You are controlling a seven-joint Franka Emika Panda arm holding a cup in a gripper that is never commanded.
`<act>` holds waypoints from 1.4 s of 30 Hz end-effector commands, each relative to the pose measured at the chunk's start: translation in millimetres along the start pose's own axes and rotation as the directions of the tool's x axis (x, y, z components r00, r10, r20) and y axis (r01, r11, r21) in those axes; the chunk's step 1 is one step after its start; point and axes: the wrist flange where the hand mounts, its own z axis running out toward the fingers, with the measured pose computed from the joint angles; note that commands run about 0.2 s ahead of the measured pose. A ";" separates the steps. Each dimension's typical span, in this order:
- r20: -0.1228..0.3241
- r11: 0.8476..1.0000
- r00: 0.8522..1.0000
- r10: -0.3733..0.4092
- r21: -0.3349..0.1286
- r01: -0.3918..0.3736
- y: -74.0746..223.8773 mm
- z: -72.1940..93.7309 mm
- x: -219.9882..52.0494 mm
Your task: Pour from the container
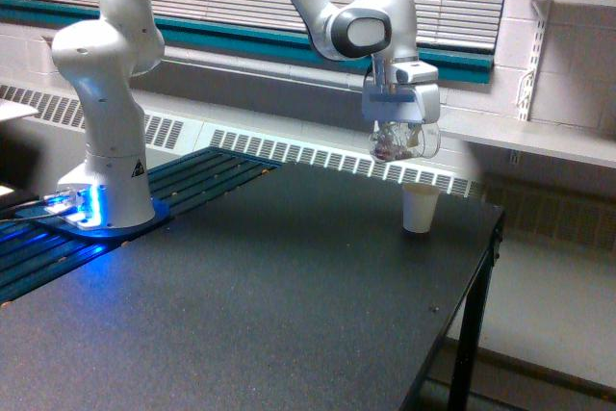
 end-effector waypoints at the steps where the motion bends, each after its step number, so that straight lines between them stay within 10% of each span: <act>1: 0.024 1.000 1.000 -0.014 -0.015 0.015 -8.3 4.8 -4.7; 42: 0.155 0.994 0.986 -0.061 -0.085 0.074 -22.4 42.8 -0.4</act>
